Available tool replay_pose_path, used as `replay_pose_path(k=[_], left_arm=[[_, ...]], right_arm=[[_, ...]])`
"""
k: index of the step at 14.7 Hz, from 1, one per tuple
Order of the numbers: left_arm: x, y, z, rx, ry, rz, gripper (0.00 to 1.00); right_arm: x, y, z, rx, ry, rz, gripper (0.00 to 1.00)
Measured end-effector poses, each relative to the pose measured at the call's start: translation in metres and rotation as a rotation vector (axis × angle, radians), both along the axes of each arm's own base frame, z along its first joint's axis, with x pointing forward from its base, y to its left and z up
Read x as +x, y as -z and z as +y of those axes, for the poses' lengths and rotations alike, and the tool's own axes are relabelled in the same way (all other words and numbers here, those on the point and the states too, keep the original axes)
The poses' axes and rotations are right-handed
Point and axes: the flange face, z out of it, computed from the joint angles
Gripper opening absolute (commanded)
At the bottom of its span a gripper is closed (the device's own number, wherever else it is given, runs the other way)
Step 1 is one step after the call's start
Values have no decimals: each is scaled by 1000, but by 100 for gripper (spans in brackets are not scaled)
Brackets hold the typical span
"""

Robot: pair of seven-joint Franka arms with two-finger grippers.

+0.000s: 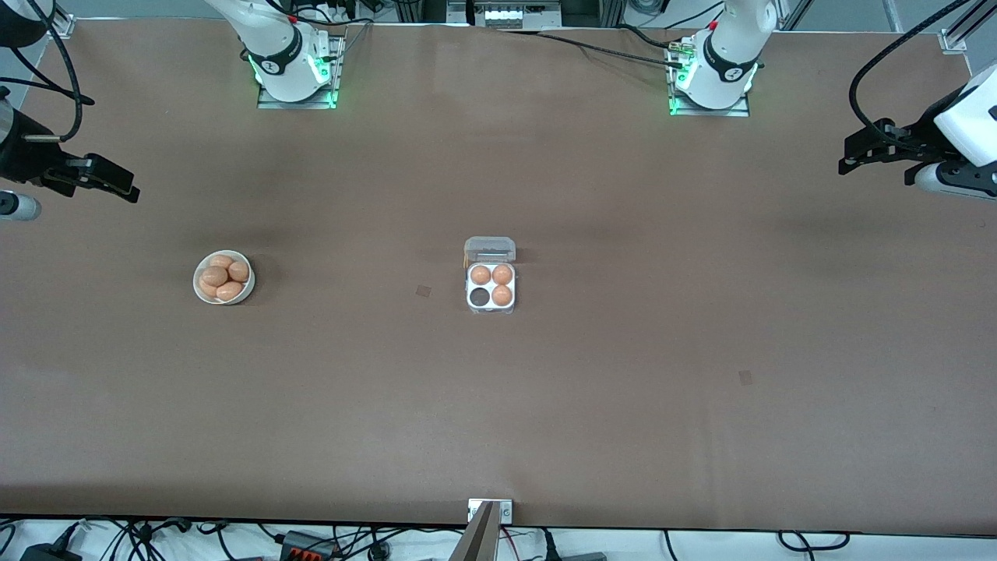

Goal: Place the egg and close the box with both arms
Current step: 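Move the right gripper from rest toward the white egg bowl, then lower the right gripper into the bowl and grasp one brown egg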

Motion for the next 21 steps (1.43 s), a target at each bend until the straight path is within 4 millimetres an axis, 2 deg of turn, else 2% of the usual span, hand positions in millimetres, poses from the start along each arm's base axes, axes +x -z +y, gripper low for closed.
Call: replay_pose_path(k=[6, 8, 10, 13, 16, 21], left_arm=[[0, 0, 1, 0, -3, 0, 100], [0, 0, 2, 0, -4, 0, 100], [0, 0, 2, 0, -5, 1, 100], [0, 1, 3, 0, -7, 1, 100], [0, 1, 5, 0, -9, 1, 100], [0, 1, 5, 0, -10, 2, 100]], right_arm=[[5, 11, 0, -1, -1, 22, 100], [8, 25, -1, 0, -9, 55, 100], [13, 55, -6, 5, -32, 128, 100], [27, 118, -18, 12, -44, 238, 100], [37, 175, -21, -35, -81, 334, 100], [65, 265, -21, -55, -138, 314, 100]])
